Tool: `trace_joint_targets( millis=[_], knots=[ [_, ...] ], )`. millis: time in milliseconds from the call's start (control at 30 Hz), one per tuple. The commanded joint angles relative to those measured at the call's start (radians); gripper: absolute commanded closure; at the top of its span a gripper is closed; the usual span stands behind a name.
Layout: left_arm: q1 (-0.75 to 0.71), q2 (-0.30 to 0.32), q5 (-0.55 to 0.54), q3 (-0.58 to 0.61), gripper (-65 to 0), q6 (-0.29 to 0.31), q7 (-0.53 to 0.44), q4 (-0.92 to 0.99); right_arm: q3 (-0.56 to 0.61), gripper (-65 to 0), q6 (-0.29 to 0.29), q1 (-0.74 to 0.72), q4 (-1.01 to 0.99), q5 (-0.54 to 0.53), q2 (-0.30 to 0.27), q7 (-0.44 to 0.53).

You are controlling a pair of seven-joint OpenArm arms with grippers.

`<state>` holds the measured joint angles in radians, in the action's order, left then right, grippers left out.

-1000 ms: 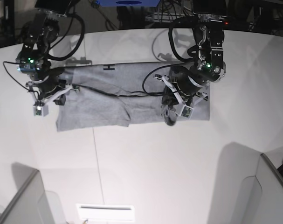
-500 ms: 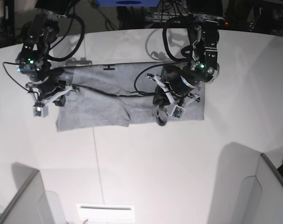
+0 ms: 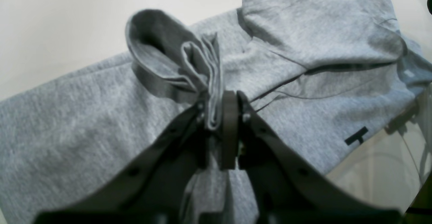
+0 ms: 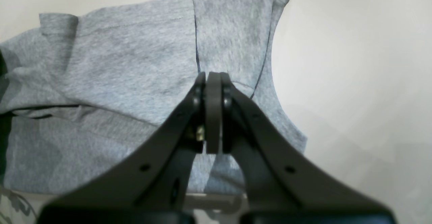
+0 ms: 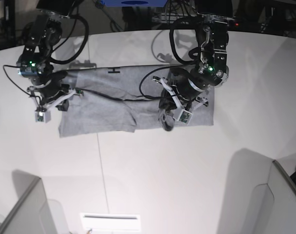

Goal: Fold the T-shirt properly
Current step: 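Fold the strip end with the left gripper toward the right gripper, then release the folded end and raise the left gripper away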

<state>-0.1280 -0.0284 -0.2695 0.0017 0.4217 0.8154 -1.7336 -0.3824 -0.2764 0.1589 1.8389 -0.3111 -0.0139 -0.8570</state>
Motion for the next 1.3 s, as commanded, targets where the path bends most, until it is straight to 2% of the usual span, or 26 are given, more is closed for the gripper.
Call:
trace_joint_targets(
  millis=[0,533,733,933,1033,1267],
  knots=[
    [0.012,-0.005,-0.017,0.002,0.0,0.006,-0.02,-0.015,-0.003,0.0,0.001,-0.012,0.012,-0.01,-0.008,0.022],
    [0.014,-0.003,-0.014,0.002,0.0,0.006,-0.02,-0.013,0.003,0.0,0.001,-0.012,0.012,-0.01,-0.007,0.022],
    [0.014,-0.003,-0.014,0.002,-21.2,0.006,-0.02,-0.003,0.003,0.0,0.001,-0.012,0.012,-0.01,-0.007,0.022],
    [0.046,-0.011,-0.021,0.013,-34.7,0.006,-0.02,0.093,0.003,0.0,0.001,-0.012,0.012,-0.01,-0.007,0.022],
    [0.051,-0.017,-0.021,0.082,-37.8,0.006,-0.02,0.099,0.003,0.0,0.001,-0.012,0.012,-0.01,-0.007,0.022],
    [0.078,-0.02,-0.021,0.226,-37.2,0.006,-0.023,0.106,0.003,0.0,0.001,-0.012,0.012,-0.01,-0.004,0.022]
  ],
)
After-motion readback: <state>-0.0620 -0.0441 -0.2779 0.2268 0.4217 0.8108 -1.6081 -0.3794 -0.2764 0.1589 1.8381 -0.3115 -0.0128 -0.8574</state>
